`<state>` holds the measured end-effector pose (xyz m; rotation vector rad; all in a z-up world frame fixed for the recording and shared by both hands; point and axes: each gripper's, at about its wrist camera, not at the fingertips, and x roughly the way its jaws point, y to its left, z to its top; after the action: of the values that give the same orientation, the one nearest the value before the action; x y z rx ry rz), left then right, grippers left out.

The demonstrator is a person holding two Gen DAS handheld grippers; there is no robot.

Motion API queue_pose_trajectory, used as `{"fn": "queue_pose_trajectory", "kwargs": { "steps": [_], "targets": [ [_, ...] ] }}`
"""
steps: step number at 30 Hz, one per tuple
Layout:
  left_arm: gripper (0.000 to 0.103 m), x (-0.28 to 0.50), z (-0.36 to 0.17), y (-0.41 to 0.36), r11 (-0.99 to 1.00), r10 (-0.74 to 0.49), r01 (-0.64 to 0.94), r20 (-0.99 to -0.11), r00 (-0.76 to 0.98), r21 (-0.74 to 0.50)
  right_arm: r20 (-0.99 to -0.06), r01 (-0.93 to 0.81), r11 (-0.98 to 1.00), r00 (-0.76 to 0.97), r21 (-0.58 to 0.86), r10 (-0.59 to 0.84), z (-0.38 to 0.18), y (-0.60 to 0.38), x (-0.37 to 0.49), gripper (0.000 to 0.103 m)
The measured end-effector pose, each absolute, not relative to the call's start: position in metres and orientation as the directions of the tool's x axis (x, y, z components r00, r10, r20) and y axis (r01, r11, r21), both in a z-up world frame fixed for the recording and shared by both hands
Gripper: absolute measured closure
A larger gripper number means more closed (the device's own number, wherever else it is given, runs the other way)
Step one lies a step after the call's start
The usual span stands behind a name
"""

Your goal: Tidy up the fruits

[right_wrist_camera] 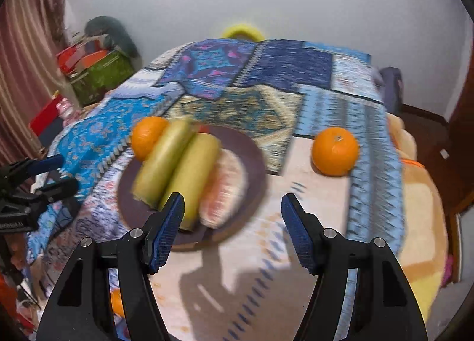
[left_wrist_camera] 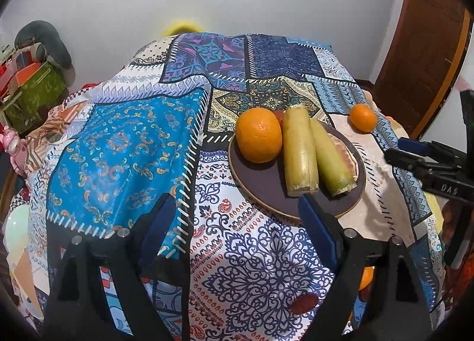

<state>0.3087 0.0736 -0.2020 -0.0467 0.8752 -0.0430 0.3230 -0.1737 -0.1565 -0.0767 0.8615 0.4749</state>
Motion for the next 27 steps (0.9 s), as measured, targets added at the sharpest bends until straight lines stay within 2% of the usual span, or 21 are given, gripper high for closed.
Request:
{"fn": "queue_pose_trajectory", "kwargs": {
  "steps": [10,18,23,27],
  "targets": [
    [0.018,0.307,-0.209,0.066,0.999,-0.05,0.023,-0.766,0.641,-0.046,-0.762,-0.287,0.947,0.579,0.142,0.29,-0.168,-0.237,0.335,0.038],
    [0.018,0.32,-0.216,0.071,0.999,-0.034,-0.008,-0.761,0.648,-0.051,-0.765,-0.281,0.954,0.591,0.099,0.254,-0.175,-0.221,0.384,0.038],
    [0.018,0.329,-0.221,0.081,0.997,-0.035,-0.026,-0.76,0.649,-0.069,-0.803,-0.234,0.971,0.569,0.048,0.177,-0.197,-0.214,0.432,0.038],
    [0.018,0.335,-0.227,0.088,0.996,-0.034,-0.039,-0.764,0.644,-0.077,-0.834,-0.22,0.973,0.521,0.076,0.183,-0.213,-0.215,0.454,0.038]
  ]
}}
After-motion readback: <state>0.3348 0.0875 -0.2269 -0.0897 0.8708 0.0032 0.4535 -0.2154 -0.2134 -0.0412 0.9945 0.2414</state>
